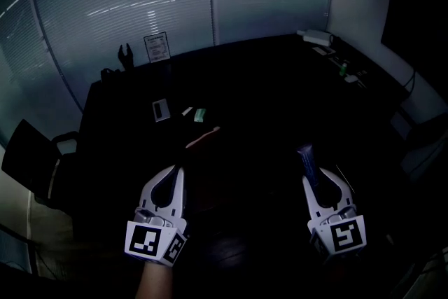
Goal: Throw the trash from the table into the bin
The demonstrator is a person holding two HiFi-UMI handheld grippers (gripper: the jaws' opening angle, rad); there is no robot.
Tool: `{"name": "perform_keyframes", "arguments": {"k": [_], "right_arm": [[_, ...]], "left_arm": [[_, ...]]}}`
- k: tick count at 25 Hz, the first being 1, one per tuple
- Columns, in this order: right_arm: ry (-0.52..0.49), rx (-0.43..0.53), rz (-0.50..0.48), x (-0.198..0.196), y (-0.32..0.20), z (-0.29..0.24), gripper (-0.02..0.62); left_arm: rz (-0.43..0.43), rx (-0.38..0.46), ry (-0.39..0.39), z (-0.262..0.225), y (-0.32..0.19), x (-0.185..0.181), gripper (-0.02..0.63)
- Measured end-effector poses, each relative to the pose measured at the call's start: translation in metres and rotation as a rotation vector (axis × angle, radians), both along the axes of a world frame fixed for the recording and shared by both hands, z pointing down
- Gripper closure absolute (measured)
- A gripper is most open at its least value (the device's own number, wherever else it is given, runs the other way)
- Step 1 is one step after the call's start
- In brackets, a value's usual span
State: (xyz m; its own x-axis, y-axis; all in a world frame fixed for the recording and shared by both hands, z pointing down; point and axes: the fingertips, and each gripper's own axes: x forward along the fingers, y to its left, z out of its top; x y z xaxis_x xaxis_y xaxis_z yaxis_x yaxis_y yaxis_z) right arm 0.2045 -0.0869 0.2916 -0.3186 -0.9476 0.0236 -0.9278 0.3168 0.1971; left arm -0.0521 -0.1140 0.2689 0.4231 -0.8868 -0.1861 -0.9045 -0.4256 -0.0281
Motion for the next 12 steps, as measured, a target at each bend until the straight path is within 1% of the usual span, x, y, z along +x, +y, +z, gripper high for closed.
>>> {"name": "perform_keyframes", "arguments": {"k": [7, 12], "right_arm": [[-0.001, -0.010, 0.063, 0.093, 0.028, 0.003, 0.485], [-0.015, -0.017, 0.069, 0.138, 0.044, 0.008, 0.485]], "left_arm": [[0.040, -0.012, -0.003, 0.005, 0.012, 0.086, 0.606], [0.039, -0.024, -0.018, 0.009, 0.029, 0.127, 0.606]]}}
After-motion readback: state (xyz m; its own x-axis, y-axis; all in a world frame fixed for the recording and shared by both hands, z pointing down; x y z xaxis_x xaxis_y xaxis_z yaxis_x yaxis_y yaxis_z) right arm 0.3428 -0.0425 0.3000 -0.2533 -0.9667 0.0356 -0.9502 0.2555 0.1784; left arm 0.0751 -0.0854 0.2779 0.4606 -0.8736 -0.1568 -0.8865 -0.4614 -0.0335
